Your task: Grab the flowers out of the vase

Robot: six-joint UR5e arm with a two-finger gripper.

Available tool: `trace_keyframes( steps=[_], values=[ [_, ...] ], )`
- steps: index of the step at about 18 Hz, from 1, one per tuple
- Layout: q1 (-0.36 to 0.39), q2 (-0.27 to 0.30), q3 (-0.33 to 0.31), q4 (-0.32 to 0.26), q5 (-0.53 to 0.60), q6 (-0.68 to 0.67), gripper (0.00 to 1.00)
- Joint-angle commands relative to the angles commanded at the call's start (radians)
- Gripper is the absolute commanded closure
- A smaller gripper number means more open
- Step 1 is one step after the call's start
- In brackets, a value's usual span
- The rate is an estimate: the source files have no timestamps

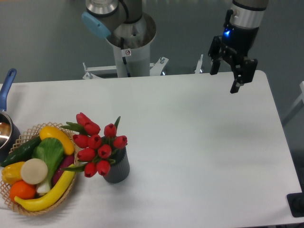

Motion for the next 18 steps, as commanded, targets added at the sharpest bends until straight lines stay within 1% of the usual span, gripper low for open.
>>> trace_keyframes(
  steps=[2, 3, 4, 7, 11, 12, 13, 14, 18],
  values=[
    [-0.002, 0.002, -0.005, 0.003, 0.002, 0.000, 0.00],
    [-0.002, 0.003, -0.005, 0.014, 0.003, 0.003, 0.00],
    [-0.003, 0.008, -0.008, 0.029, 0.005, 0.008, 0.00],
    [0.000, 0.011, -0.058, 0.095, -0.005, 0.006, 0.00],
    [0.000, 0.009, -0.072, 0.100, -0.025, -0.005, 0.00],
    [-0.002, 0.011, -0.074, 0.100, -0.025, -0.030, 0.00],
    [-0.003, 0.021, -0.078, 0.101, -0.023, -0.122, 0.00],
    [-0.003, 0.023, -0.083, 0.101, -0.021, -0.159, 0.00],
    [-0.011, 0.021, -0.094, 0.100, -0.025, -0.198, 0.00]
  ],
)
